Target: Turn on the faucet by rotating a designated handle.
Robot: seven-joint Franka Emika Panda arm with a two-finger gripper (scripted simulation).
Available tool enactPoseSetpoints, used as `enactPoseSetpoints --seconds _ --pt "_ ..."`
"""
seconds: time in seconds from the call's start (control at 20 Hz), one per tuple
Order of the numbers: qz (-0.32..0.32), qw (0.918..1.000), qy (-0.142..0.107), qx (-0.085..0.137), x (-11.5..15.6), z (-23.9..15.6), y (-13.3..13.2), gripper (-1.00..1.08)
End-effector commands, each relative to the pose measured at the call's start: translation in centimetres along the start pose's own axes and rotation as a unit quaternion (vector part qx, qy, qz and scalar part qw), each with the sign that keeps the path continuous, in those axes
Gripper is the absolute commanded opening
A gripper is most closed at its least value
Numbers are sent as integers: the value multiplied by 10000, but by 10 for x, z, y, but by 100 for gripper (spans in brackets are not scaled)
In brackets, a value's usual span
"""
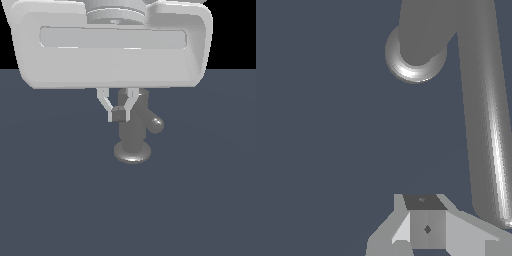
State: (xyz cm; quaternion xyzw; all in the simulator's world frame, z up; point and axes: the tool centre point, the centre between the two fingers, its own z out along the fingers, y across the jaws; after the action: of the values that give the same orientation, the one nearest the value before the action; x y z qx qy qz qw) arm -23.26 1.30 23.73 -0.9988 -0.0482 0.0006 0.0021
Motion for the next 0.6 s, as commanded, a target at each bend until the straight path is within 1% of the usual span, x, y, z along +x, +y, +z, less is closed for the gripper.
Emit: enactPoseSetpoints --seconds 0.0,0.25,0.55 --pt "-15 10000 5 -9 1 9 1 -100" --pt "-29 10000 5 -19 3 17 1 -100" --pt "-31 10000 5 -21 4 19 1 -100"
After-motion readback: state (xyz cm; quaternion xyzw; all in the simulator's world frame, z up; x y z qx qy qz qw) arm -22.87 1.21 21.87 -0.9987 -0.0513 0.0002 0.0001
